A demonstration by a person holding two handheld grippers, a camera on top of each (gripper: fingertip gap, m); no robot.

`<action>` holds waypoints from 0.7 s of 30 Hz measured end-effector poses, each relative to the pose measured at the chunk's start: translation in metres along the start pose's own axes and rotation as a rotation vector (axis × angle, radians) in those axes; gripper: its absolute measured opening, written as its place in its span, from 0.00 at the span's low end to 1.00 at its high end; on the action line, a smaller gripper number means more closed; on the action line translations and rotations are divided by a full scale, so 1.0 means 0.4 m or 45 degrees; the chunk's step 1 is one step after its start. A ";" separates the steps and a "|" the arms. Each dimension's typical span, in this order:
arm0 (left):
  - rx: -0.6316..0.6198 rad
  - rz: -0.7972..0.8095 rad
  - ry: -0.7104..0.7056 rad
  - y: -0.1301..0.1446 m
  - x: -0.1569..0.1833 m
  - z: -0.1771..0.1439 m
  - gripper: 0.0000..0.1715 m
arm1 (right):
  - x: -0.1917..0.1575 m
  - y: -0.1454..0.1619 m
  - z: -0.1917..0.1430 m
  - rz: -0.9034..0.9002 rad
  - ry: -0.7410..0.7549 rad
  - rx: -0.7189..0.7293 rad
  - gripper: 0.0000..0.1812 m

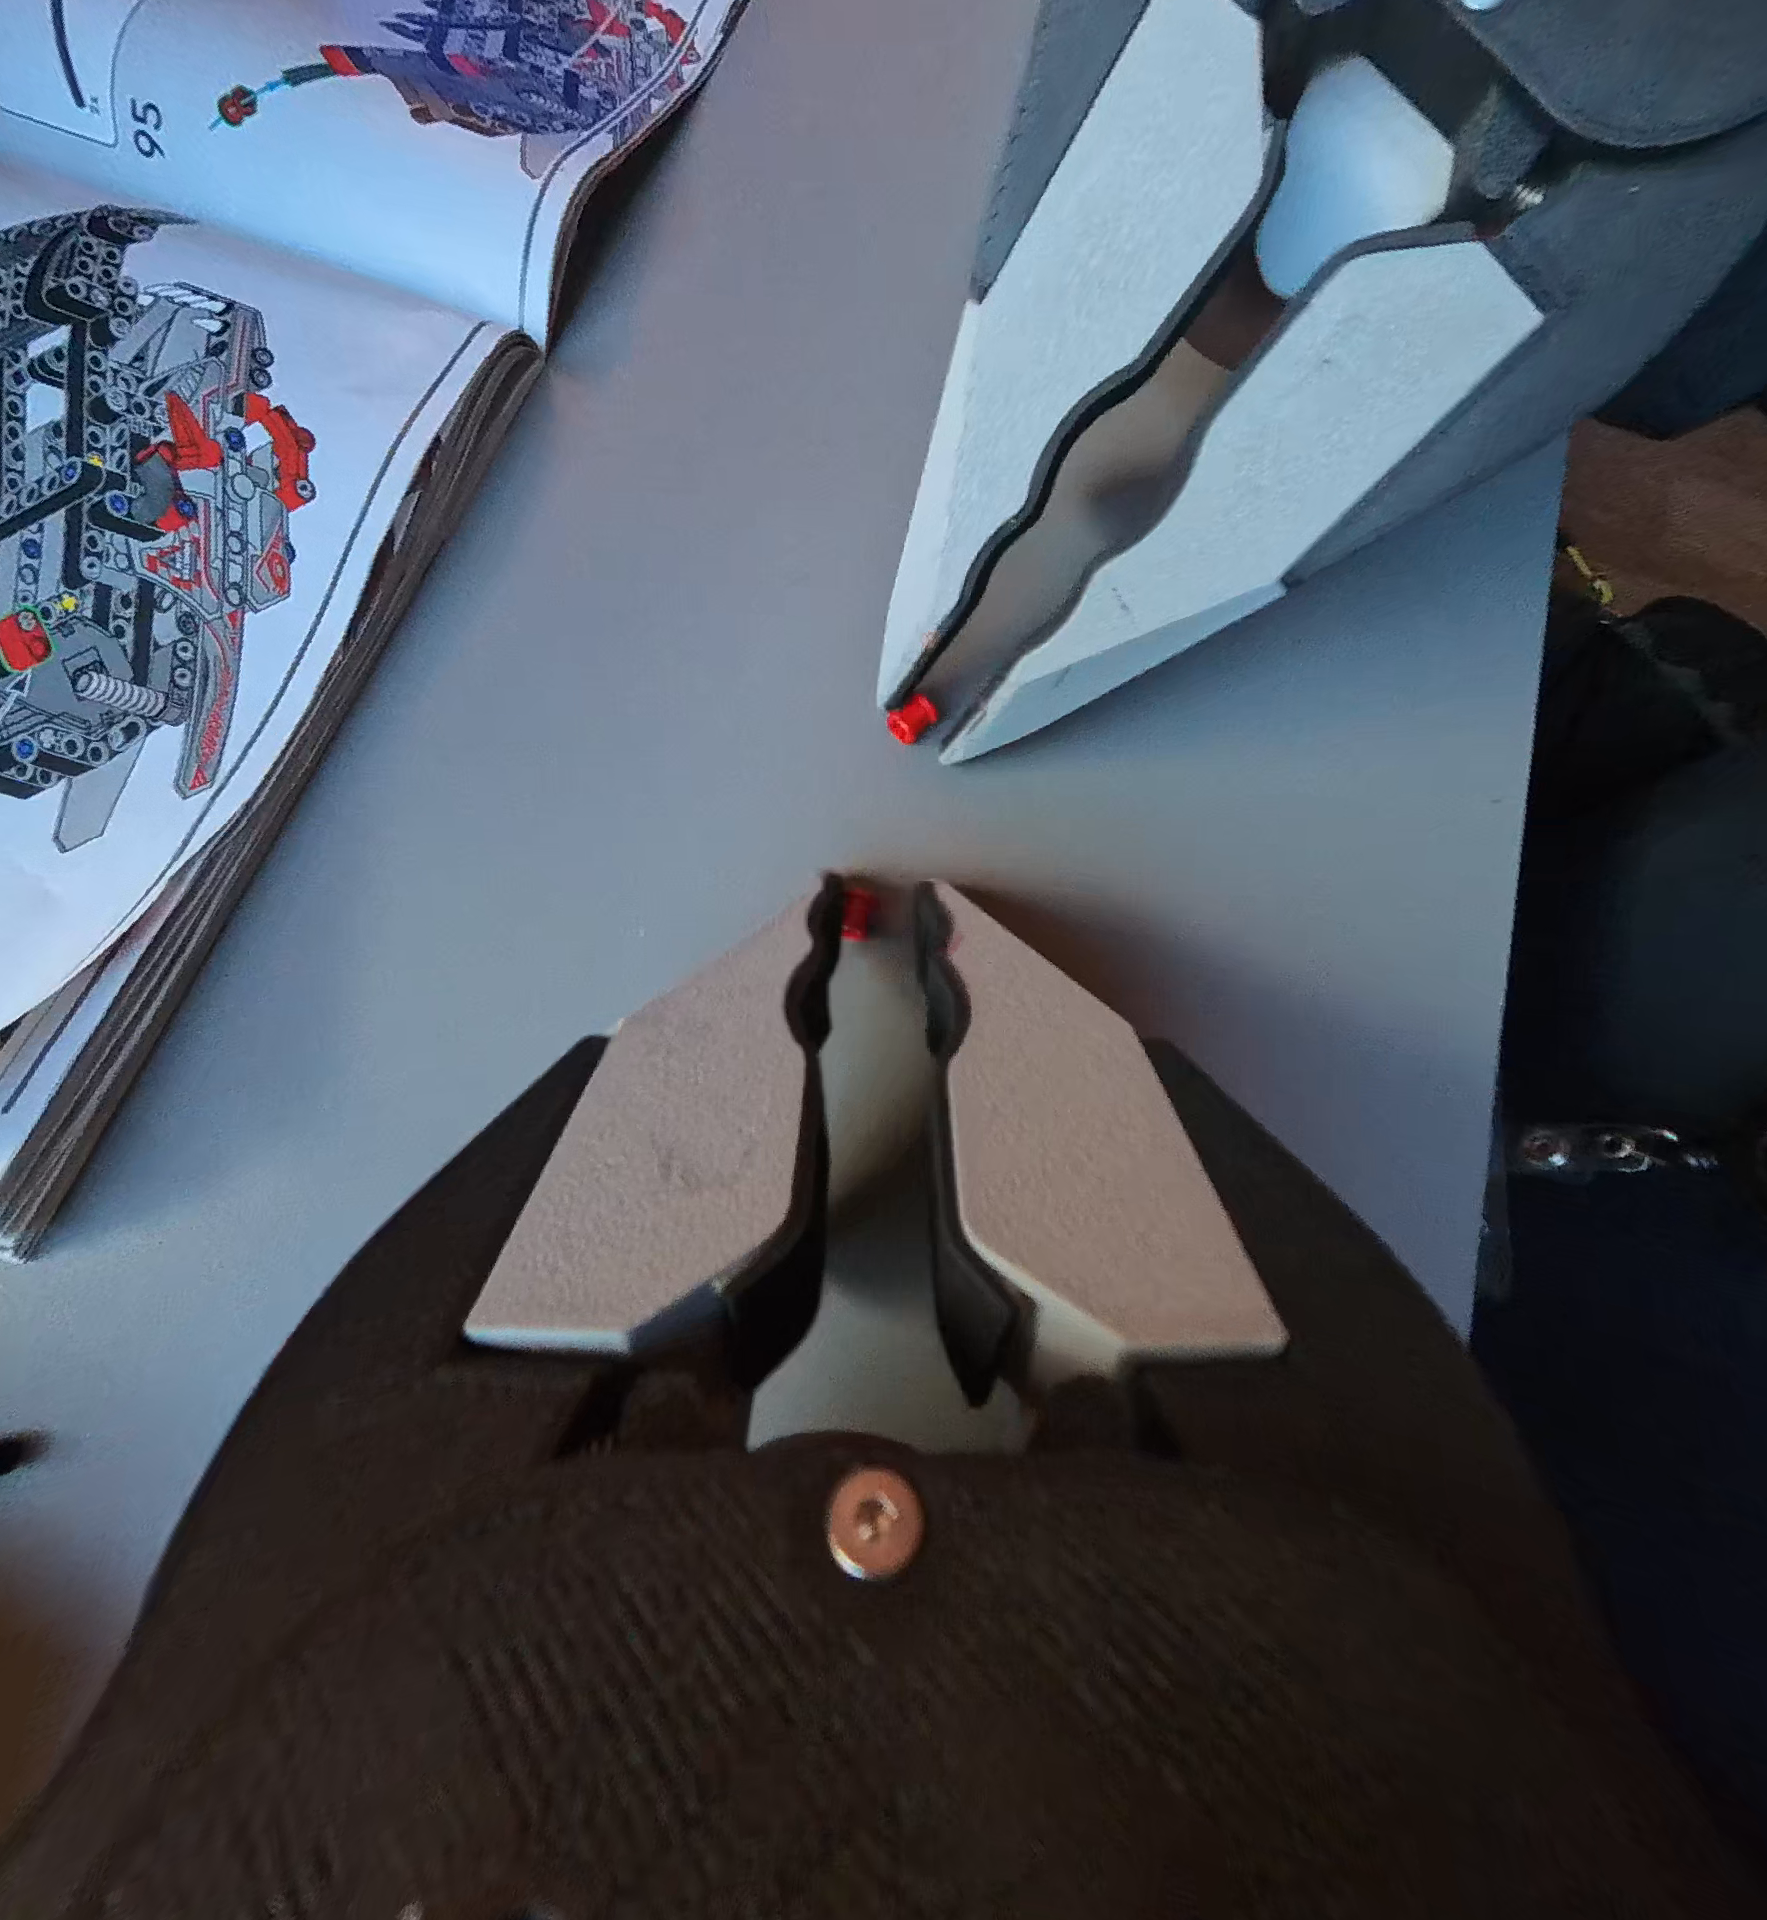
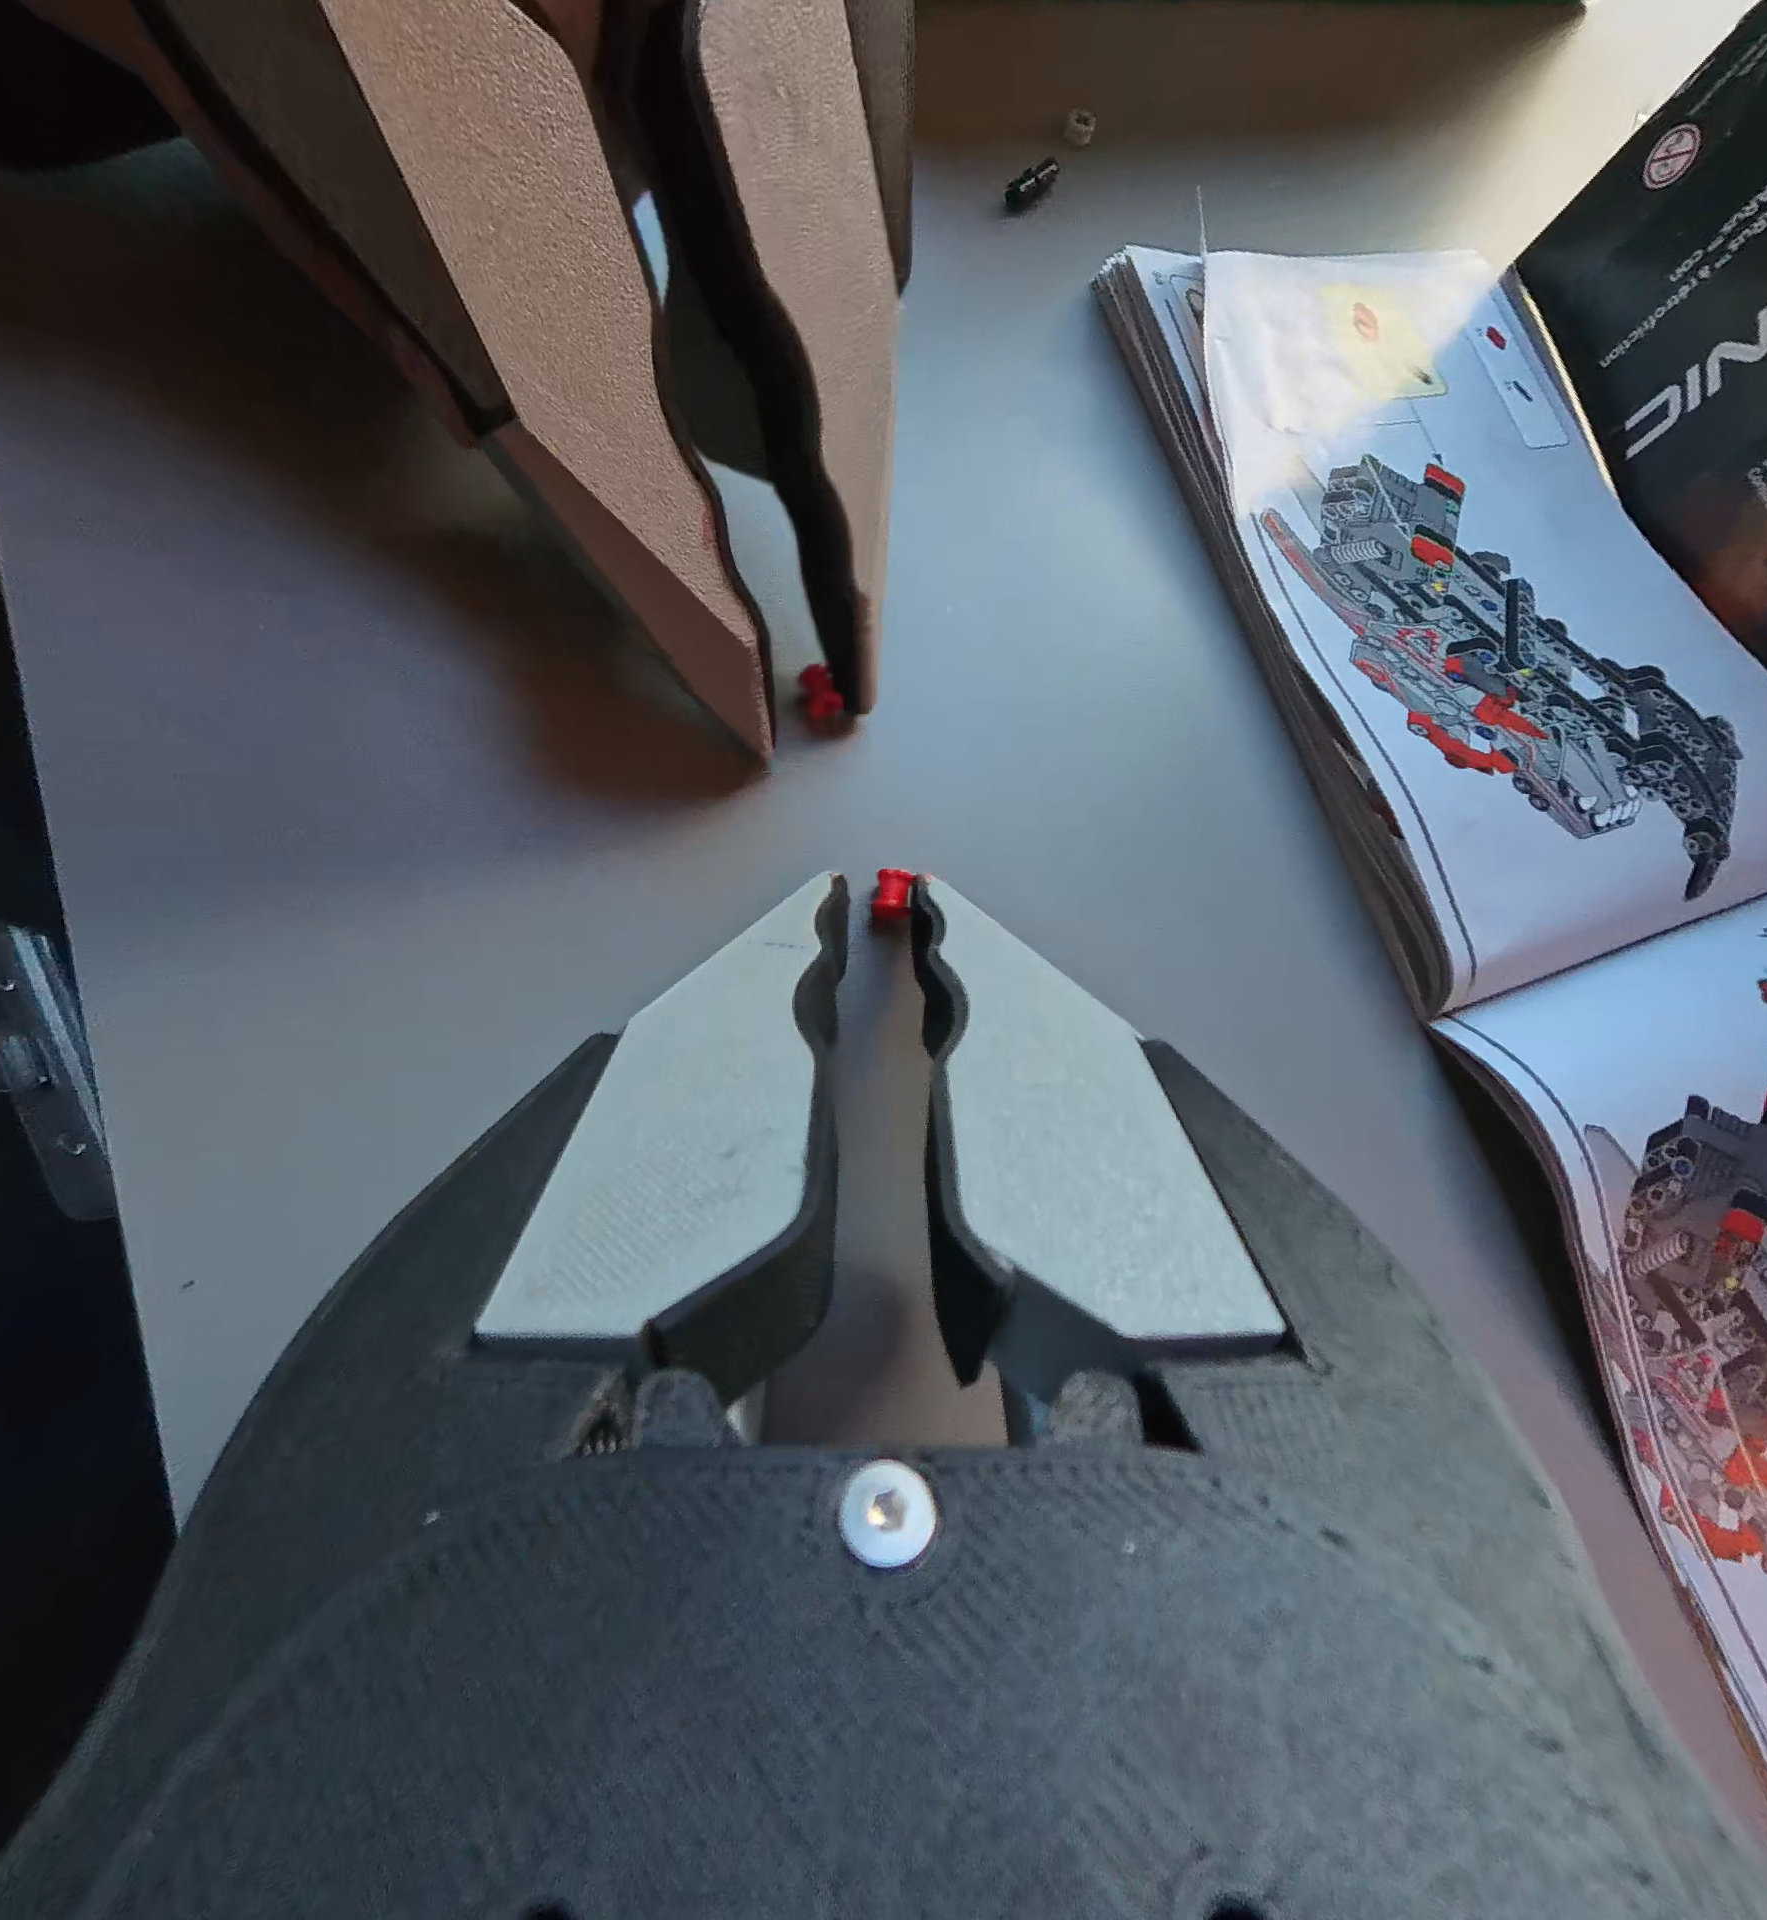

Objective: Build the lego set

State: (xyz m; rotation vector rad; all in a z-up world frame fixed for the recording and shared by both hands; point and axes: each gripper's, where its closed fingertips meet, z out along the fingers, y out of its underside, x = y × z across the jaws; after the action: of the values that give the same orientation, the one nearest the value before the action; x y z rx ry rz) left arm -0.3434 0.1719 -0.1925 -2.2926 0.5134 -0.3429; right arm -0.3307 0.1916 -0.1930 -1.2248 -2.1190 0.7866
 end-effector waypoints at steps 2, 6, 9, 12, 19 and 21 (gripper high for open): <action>0.005 -0.005 -0.027 -0.001 -0.007 -0.002 0.12 | -0.002 -0.001 -0.001 -0.009 0.003 0.007 0.05; 0.011 -0.002 -0.078 -0.001 -0.016 -0.005 0.18 | -0.004 -0.006 -0.012 0.007 0.011 0.036 0.06; 0.021 -0.014 -0.082 0.001 -0.012 -0.012 0.20 | 0.000 -0.002 -0.030 0.033 0.047 0.063 0.08; 0.052 -0.031 -0.086 0.003 -0.010 -0.026 0.22 | 0.009 0.004 -0.054 0.053 0.105 0.097 0.09; 0.093 -0.044 -0.138 0.010 -0.011 -0.051 0.22 | 0.029 -0.003 -0.117 0.121 0.228 0.247 0.12; 0.099 -0.037 -0.165 0.014 -0.011 -0.058 0.22 | 0.040 -0.015 -0.140 0.125 0.284 0.327 0.13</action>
State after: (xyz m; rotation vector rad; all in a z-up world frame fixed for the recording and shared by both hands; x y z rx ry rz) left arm -0.3579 0.1561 -0.1809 -2.2311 0.3949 -0.2223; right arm -0.3008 0.2149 -0.1485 -1.2222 -1.7324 0.8892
